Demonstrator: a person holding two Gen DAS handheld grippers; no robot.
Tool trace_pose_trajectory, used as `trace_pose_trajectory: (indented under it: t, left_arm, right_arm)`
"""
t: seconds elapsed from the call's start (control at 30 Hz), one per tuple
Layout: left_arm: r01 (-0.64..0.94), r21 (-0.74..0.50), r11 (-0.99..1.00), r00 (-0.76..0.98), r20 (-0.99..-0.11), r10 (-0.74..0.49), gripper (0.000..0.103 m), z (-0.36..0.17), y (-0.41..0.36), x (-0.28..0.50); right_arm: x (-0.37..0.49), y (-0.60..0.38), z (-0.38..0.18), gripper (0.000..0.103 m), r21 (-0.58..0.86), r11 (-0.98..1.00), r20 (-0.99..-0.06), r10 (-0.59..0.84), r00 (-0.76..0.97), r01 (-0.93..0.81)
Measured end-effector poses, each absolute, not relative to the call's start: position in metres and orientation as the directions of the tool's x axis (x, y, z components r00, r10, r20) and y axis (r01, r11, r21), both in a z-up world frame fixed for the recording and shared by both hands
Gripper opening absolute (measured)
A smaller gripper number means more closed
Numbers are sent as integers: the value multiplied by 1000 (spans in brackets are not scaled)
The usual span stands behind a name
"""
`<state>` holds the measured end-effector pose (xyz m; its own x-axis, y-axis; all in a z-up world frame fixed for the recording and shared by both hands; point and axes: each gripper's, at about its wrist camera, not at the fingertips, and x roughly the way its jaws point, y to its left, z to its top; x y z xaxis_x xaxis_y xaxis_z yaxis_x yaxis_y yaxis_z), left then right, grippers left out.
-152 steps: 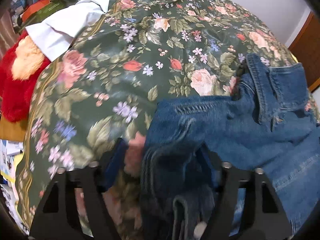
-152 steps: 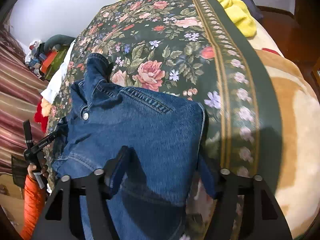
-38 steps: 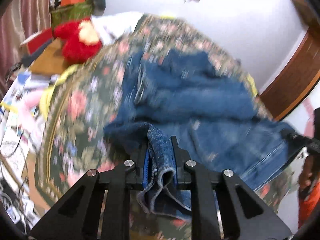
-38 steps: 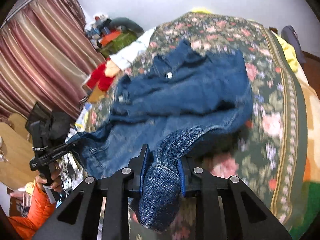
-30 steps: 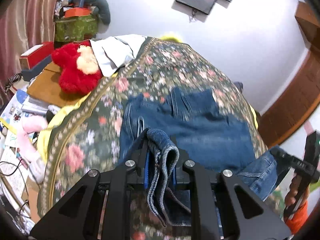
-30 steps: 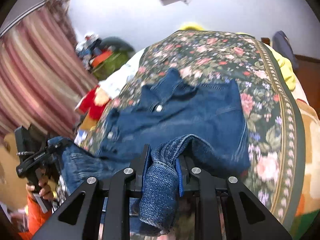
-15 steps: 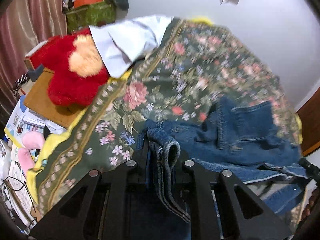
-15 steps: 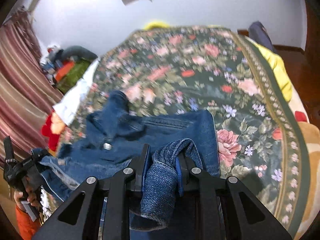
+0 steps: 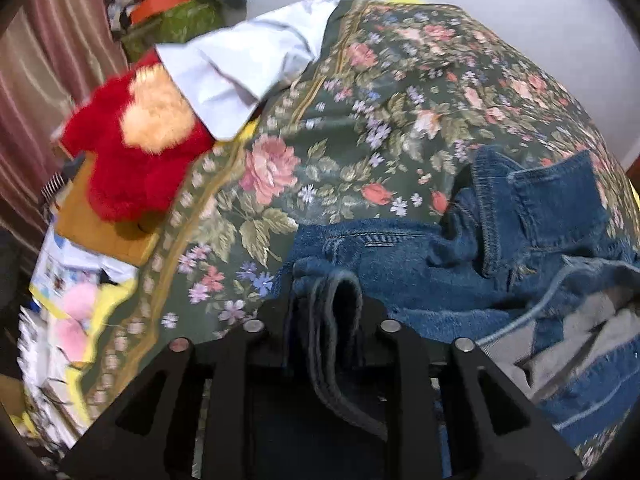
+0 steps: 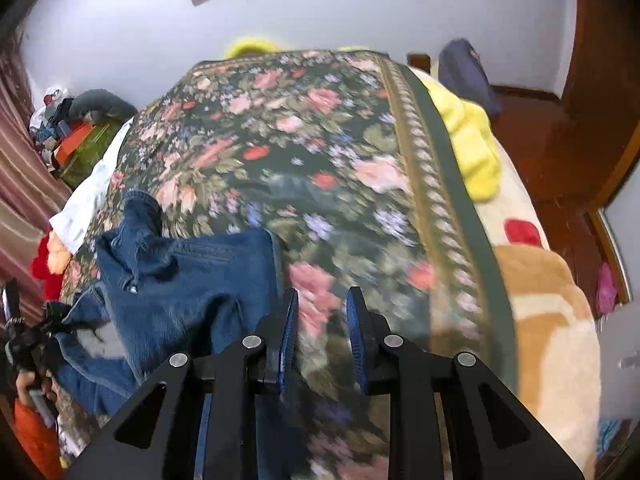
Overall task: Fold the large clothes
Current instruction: 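Fold the hem up toward the collar with both grippers and release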
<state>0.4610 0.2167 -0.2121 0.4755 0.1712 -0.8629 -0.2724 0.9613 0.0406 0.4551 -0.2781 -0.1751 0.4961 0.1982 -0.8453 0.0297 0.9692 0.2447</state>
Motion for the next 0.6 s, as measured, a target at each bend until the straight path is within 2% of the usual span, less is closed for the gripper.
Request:
trace_pose_trajectory:
  t: [0.07, 0.17, 0.23, 0.33, 0.53, 0.6]
  left_arm:
    - [-248, 80, 966, 513, -835, 201, 37, -191, 208, 451]
    - [-237, 94, 967, 593, -775, 221, 52, -153, 199, 432]
    - [-223, 76, 972, 629, -751, 203, 62, -135, 195, 419]
    - [-177, 53, 983, 655, -739, 157, 71, -119, 184, 401]
    - [-55, 96, 994, 618, -778, 109, 81, -144, 144, 372]
    - [-2, 120, 993, 588, -803, 98, 81, -163, 131, 363]
  right_arm:
    - [445, -289, -174, 20, 282, 959, -848, 241, 471, 17]
    - [422, -286, -167, 20, 223, 974, -862, 212, 461, -32]
    - [407, -277, -160, 20, 191, 978, -859, 208, 469, -83]
    - [388, -257, -151, 20, 190, 969, -844, 244, 478, -159]
    - [364, -190, -148, 20, 192, 922, -840, 332, 429, -337]
    - [359, -169, -155, 20, 202, 906, -848, 352, 396, -373]
